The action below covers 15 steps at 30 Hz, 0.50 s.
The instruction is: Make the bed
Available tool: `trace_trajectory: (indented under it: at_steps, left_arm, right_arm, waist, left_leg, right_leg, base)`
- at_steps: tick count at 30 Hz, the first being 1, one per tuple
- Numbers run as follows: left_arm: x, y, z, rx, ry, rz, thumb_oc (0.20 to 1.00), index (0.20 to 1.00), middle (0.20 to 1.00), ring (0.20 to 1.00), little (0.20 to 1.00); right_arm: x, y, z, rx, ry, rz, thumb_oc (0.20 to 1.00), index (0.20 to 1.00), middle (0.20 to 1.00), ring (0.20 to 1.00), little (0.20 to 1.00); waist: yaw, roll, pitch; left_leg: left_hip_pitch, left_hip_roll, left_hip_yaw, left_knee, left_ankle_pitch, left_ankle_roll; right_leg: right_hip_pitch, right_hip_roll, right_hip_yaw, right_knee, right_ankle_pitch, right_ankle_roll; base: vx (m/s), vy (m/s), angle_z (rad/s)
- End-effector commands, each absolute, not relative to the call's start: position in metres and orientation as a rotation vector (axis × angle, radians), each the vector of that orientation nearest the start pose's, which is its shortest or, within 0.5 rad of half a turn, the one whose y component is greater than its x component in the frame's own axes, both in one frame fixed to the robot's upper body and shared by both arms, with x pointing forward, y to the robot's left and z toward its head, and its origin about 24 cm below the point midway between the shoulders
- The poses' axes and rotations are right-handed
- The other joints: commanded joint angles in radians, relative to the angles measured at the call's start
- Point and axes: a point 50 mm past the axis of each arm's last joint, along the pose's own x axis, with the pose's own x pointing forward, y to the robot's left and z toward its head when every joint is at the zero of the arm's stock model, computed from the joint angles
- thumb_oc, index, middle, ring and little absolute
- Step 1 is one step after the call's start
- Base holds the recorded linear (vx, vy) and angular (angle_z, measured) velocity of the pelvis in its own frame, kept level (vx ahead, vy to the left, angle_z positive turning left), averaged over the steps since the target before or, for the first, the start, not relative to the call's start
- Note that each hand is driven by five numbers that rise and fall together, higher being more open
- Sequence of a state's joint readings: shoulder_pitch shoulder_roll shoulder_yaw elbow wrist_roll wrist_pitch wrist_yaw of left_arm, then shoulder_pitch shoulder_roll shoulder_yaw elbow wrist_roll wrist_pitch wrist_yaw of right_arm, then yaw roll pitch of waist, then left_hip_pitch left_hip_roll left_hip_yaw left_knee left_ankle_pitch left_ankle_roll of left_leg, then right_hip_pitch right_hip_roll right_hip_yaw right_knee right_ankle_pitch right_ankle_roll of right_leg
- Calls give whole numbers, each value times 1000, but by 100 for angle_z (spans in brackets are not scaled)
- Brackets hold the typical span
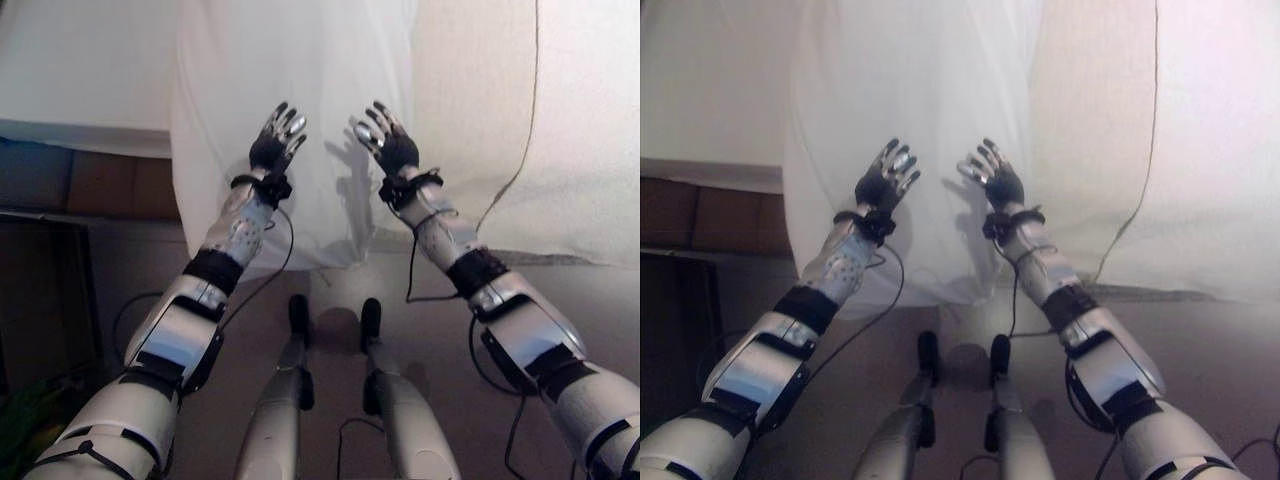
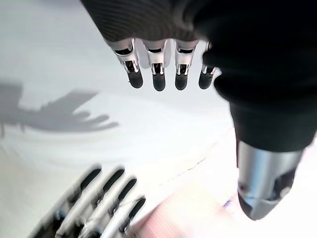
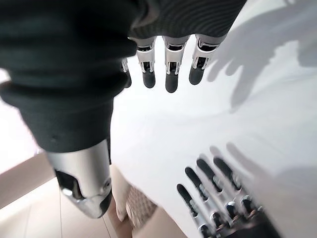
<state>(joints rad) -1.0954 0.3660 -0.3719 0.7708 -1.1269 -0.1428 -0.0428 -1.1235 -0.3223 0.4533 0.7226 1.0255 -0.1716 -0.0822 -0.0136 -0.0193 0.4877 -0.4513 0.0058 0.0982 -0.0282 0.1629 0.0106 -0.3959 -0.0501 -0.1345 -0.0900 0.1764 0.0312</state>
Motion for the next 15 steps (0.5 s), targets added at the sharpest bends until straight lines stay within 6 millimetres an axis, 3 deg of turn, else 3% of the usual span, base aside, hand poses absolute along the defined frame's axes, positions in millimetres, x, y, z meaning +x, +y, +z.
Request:
trace_trajectory:
  at_steps: [1, 7, 15]
  left_arm:
    - [409, 125, 264, -545, -371, -349, 1000, 1000, 1000, 1000, 1000]
    - [413, 132, 295, -526, -421, -295, 1000, 1000, 1000, 1000, 1000]
    - [418, 156, 311, -408, -436, -128, 1000, 1000, 1000, 1000, 1000]
  right_arm:
    - [402, -86, 275, 466, -411, 350, 1000, 1000, 1000, 1000, 1000]
    - [408, -83, 301, 400, -416, 314, 1000, 1000, 1000, 1000, 1000]
    - [416, -85, 306, 296, -363, 239, 1000, 1000, 1000, 1000, 1000]
  waist:
    - [11, 3, -20]
    - [9, 3, 19]
    - [20, 0, 32]
  left_leg:
    - [-25, -45, -26, 3, -26, -85]
    - [-96, -38, -44, -49, 10, -102]
    - [-234, -40, -64, -48, 17, -104]
  right_leg:
    - [-73, -8, -13, 53, -18, 87]
    - [-155, 5, -29, 37, -4, 88]
    - [-281, 13, -42, 18, 21, 93]
  base:
    - [35, -76, 2]
    - [35, -51, 12]
    - [54, -38, 3]
